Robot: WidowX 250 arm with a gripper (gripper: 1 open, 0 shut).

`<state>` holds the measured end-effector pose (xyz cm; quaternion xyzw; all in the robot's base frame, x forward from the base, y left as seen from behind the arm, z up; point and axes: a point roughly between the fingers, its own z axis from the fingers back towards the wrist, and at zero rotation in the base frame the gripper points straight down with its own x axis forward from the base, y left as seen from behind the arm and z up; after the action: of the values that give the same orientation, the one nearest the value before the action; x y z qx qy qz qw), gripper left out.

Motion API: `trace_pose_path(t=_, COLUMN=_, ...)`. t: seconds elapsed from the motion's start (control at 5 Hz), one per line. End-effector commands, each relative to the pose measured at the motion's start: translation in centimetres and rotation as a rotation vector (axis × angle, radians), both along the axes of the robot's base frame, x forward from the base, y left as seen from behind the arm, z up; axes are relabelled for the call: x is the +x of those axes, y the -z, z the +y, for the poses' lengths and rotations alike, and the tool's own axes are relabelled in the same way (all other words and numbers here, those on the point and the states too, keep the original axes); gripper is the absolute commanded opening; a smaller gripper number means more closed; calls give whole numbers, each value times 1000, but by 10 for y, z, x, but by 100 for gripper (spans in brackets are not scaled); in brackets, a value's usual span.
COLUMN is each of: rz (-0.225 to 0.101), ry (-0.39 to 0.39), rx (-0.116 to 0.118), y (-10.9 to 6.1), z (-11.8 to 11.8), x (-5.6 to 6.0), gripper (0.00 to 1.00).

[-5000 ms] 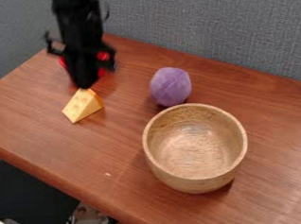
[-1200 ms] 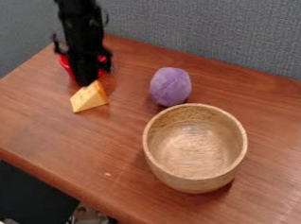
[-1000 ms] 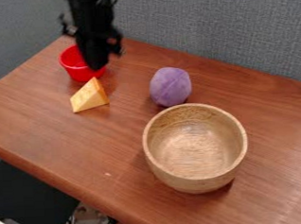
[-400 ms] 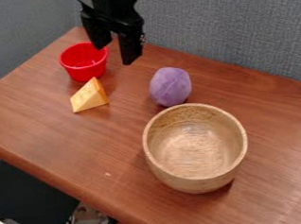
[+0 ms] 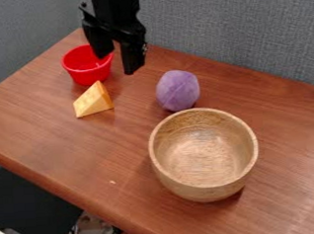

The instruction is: Put the yellow cheese in the brown wooden bowl

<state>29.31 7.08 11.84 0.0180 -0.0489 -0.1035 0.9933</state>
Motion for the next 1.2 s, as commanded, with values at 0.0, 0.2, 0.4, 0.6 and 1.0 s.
trace_pose_path(t=0.0, rz=-14, ry=-12, rx=-1, y=0, z=10, x=2, gripper=100)
trace_pose_path(t=0.2, rz=0, ry=1, rx=-2, y=7, z=17, x=4, gripper=100)
trace_pose_path(t=0.4, rz=14, ry=33, rx=5, y=18, z=34, x=8, gripper=100)
trace_pose_path(t=0.6, rz=25, ry=70, rx=10, y=30, z=50, x=12, gripper=100)
trace_pose_path(t=1.0, rz=39, ry=145, rx=15, y=57, z=70, x=17, gripper=100)
